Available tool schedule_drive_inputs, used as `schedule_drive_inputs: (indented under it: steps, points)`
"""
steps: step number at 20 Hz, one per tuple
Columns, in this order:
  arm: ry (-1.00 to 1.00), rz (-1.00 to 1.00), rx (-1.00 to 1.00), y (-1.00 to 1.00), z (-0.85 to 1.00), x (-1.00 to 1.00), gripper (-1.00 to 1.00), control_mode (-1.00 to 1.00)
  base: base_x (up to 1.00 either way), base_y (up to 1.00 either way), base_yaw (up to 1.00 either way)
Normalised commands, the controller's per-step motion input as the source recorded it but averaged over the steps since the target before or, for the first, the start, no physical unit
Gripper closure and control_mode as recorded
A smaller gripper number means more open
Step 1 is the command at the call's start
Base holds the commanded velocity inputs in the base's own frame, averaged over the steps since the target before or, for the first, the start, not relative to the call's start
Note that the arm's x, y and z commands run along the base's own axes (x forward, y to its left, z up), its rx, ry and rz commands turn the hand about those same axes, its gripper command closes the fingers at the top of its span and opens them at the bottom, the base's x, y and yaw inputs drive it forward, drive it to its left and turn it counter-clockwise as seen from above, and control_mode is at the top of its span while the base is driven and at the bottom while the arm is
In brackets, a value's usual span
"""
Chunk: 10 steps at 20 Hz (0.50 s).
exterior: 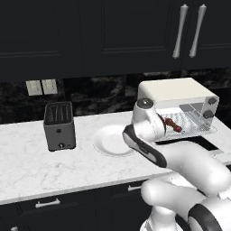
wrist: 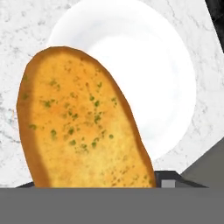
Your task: Pick up the kebab skewer and baguette bread, and place them inside the toaster oven. Close the toaster oven door and start by setting the timer.
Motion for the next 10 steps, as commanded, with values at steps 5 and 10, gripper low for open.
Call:
schedule_drive_inputs:
  steps: [5,10]
  points:
    - [-0.06,-0.32,0.14,-0.84,0.54,-0.52,1.0,-1.0,0.0,0.0,0.0]
    - [0.0,-0.39,0.11,-0.9,0.54,-0.11,1.0,-1.0,0.0,0.0,0.0]
